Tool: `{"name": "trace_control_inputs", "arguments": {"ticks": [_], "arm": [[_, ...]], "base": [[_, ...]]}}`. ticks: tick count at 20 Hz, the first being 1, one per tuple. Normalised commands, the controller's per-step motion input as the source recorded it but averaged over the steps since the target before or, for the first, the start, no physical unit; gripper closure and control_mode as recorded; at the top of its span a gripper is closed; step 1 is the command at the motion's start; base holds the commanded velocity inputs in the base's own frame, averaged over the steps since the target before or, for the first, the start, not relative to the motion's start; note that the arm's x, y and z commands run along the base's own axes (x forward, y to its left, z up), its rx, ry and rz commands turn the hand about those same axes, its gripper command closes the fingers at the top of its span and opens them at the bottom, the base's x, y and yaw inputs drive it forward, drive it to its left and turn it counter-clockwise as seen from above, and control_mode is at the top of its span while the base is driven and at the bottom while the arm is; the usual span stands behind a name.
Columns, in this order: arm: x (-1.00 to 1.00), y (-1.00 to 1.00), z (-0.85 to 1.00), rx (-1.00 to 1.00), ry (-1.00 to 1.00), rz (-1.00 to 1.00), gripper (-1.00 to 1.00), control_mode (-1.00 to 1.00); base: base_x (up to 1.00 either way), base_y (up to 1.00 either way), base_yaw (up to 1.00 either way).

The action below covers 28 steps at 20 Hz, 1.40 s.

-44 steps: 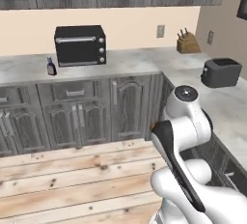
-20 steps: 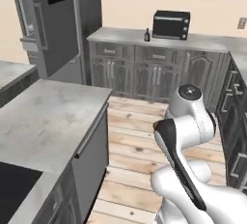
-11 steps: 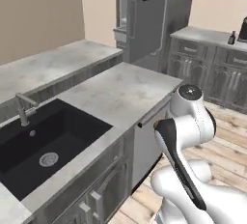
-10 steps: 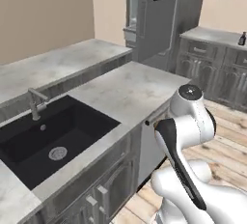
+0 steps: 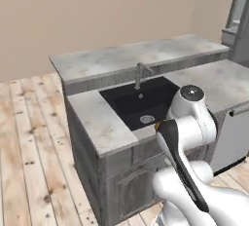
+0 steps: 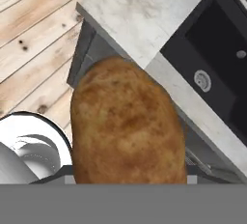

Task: Place the bell pepper and potato inside the fridge drawer. Close the drawer after placing the vegetables.

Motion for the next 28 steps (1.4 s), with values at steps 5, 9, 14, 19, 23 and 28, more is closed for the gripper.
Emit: {"name": "trace_control_inputs", "arguments": {"ticks": [5, 9, 14, 19, 23, 28], "arm": [[0.00, 0.00, 0.00, 0.00, 0.00, 0.00, 1.00, 1.00], [0.00, 0.00, 0.00, 0.00, 0.00, 0.00, 1.00, 1.00], [0.00, 0.00, 0.00, 0.00, 0.00, 0.00, 1.00, 1.00], [0.00, 0.00, 0.00, 0.00, 0.00, 0.00, 1.00, 1.00], [0.00, 0.00, 0.00, 0.00, 0.00, 0.00, 1.00, 1.00], [0.00, 0.00, 0.00, 0.00, 0.00, 0.00, 1.00, 1.00]], "base": [[-0.07, 1.00, 0.39], [0.19, 1.00, 0.17], [0.95, 1.00, -0.01], [1.00, 1.00, -0.14], [1.00, 0.82, -0.29], [0.99, 0.77, -0.55]]}}
